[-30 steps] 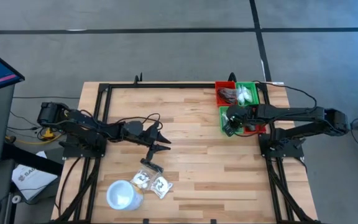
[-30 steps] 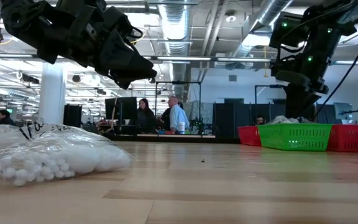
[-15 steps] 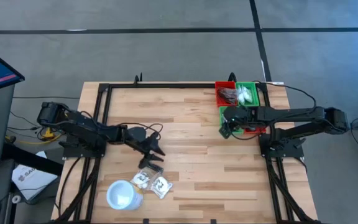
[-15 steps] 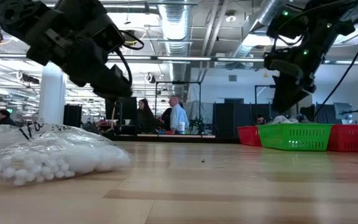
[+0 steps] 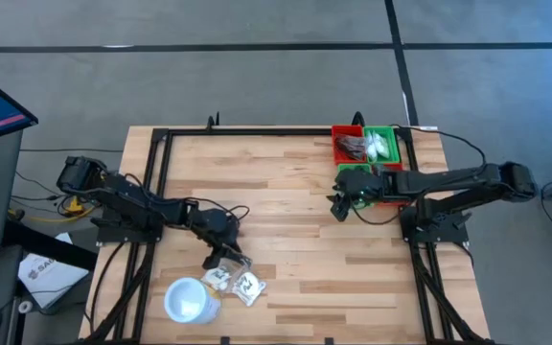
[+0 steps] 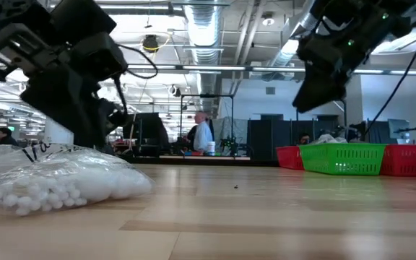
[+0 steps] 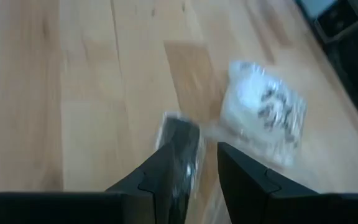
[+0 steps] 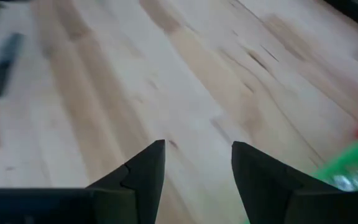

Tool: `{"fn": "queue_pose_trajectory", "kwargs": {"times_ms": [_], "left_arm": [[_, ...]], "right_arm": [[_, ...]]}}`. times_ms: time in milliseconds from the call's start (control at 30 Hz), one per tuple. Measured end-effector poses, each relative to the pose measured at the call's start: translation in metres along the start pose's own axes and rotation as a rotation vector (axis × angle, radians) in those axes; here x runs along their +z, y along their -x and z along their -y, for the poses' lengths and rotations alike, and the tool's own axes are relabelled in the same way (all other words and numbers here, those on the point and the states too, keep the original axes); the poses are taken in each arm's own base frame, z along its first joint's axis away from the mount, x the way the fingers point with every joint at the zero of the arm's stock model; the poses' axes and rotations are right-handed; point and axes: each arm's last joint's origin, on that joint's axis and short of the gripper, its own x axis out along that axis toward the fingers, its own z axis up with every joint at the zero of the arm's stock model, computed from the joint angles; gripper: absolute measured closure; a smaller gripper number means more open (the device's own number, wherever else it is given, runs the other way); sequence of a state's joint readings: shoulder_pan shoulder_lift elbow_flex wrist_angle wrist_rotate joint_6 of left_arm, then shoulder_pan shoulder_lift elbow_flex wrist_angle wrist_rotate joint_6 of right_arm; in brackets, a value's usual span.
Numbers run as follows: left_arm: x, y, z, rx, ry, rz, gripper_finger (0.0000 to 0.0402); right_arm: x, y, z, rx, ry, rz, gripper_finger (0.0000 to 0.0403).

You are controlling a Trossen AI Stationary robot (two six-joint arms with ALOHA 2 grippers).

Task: Pick & Place Travel size toiletries
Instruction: Put the black hair comb into the top red bin

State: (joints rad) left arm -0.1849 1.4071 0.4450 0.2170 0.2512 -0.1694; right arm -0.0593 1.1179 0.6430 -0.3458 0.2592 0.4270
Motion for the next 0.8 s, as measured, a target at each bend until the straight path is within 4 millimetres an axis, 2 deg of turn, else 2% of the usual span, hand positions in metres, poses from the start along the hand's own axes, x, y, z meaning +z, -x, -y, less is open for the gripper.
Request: {"fn": "queue_pose_trajectory", "kwargs": {"times_ms": [200,467,600,800], "left_arm": [[-0.013,0.000,0.001,0.033,0.039,-0.131,0.0295],[-0.017,0.000,0.003,0.053,0.038,-0.157,0.0296],[-0.022,0.000,0.004,0.117,0.026,-0.197,0.0296],[-0.023,-0.001,0.007,0.148,0.007,-0.202,0.0296]], "right_arm": [[0.001,0.005,-0.018,0.090,0.046,0.072,0.0234],[0.001,0.006,-0.026,0.123,0.060,0.094,0.0244],[-0.001,-0.003,-0.029,0.116,0.069,0.074,0.0248],[-0.005,-0.031,-0.039,0.108,0.150,0.063,0.0255]]}}
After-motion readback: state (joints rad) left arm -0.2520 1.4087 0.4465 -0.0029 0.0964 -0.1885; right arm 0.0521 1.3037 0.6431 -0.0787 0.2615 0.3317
